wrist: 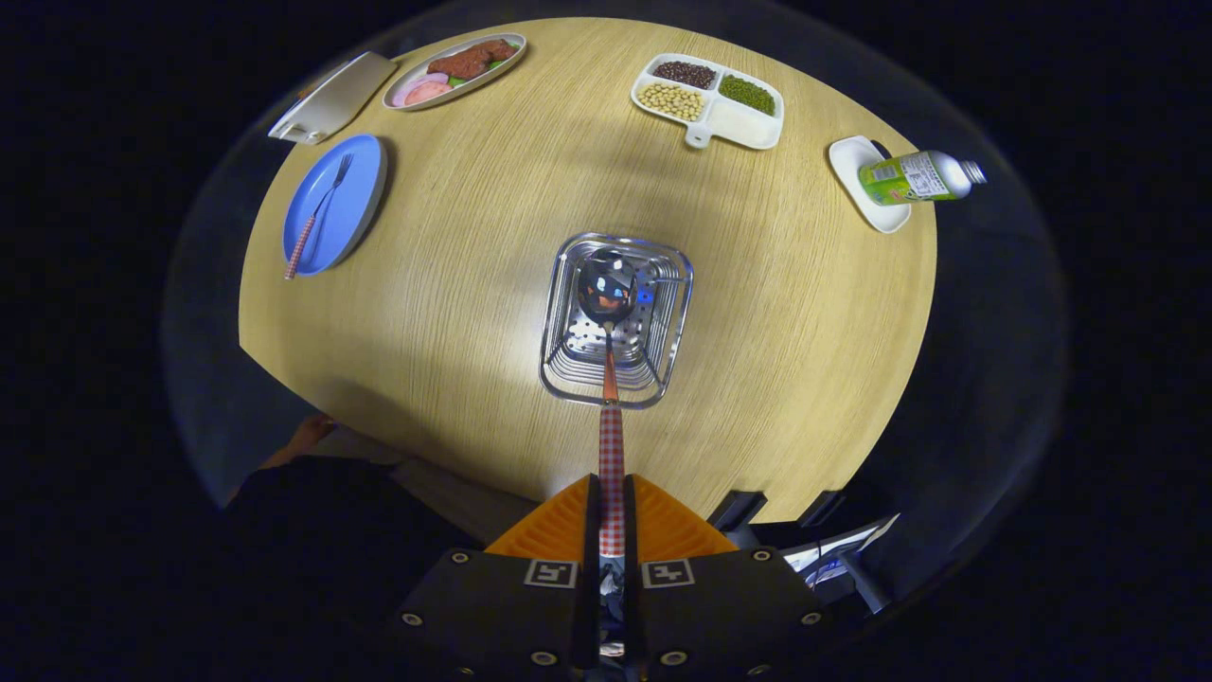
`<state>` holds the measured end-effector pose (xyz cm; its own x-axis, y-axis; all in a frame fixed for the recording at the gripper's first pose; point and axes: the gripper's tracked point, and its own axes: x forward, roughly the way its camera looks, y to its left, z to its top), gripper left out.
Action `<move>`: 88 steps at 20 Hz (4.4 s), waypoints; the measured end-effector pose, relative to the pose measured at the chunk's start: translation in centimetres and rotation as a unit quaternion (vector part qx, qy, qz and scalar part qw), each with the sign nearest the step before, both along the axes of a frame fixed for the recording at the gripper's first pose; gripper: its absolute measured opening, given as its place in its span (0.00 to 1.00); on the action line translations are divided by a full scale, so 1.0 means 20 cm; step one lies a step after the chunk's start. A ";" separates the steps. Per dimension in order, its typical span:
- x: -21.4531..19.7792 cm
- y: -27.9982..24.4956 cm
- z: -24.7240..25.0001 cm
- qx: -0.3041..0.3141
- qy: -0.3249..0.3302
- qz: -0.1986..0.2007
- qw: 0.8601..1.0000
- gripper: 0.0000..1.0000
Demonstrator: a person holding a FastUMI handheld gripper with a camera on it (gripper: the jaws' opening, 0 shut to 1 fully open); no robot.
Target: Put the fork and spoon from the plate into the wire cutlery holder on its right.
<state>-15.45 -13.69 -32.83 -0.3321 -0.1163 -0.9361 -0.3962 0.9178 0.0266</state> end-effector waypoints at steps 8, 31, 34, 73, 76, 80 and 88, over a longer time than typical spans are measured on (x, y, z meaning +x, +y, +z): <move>0.09 0.05 -0.03 0.018 -0.009 -0.044 0.999 0.13; 0.31 1.02 0.16 0.172 -0.133 -0.121 0.969 0.87; 0.26 1.26 0.12 0.182 -0.120 -0.107 0.970 0.88; 0.13 2.05 -0.44 0.111 -0.104 -0.094 0.984 0.09; 0.18 1.88 -0.31 0.117 -0.125 -0.089 0.981 0.08; 0.18 1.55 -0.13 0.111 -0.139 -0.107 0.978 0.09; 0.11 0.68 0.08 0.043 -0.158 -0.150 0.975 0.09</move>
<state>-13.23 -0.19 -31.20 -0.0330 0.0258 -0.9991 -0.1108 0.9934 0.0293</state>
